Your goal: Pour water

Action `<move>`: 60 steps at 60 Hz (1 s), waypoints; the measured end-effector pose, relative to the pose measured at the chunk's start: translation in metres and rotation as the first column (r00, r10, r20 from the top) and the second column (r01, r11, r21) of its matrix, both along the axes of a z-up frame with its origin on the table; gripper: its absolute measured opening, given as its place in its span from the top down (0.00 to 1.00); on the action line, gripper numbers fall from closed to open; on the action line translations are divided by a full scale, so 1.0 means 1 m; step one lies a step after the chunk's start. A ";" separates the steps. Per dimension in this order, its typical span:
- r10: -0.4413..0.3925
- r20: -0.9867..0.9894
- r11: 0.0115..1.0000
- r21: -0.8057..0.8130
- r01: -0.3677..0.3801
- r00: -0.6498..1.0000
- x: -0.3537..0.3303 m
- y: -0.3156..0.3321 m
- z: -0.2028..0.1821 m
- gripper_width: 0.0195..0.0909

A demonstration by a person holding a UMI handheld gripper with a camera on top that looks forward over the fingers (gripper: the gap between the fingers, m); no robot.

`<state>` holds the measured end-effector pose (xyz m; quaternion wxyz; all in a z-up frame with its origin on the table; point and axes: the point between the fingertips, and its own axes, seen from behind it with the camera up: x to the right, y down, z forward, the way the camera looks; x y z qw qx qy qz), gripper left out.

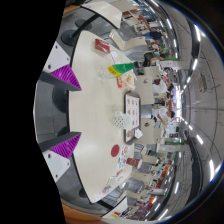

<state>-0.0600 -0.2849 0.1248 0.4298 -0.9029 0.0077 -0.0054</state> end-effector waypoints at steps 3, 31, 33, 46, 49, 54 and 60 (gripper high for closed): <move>0.011 0.001 1.000 0.000 -0.011 1.000 -0.002 0.005 -0.005 0.11; 0.289 -0.076 0.930 0.257 -0.262 0.954 -0.118 0.098 -0.021 0.09; 0.294 -0.081 0.924 0.278 -0.262 0.952 -0.129 0.113 -0.021 0.09; 0.285 -0.073 0.895 0.377 -0.238 0.956 -0.188 0.205 -0.022 0.10; 0.271 -0.058 0.891 0.392 -0.227 0.961 -0.195 0.223 -0.025 0.09; 0.239 -0.052 0.886 0.420 -0.196 0.970 -0.204 0.248 -0.028 0.10; 0.193 0.015 0.882 0.435 -0.180 0.981 -0.204 0.270 -0.037 0.57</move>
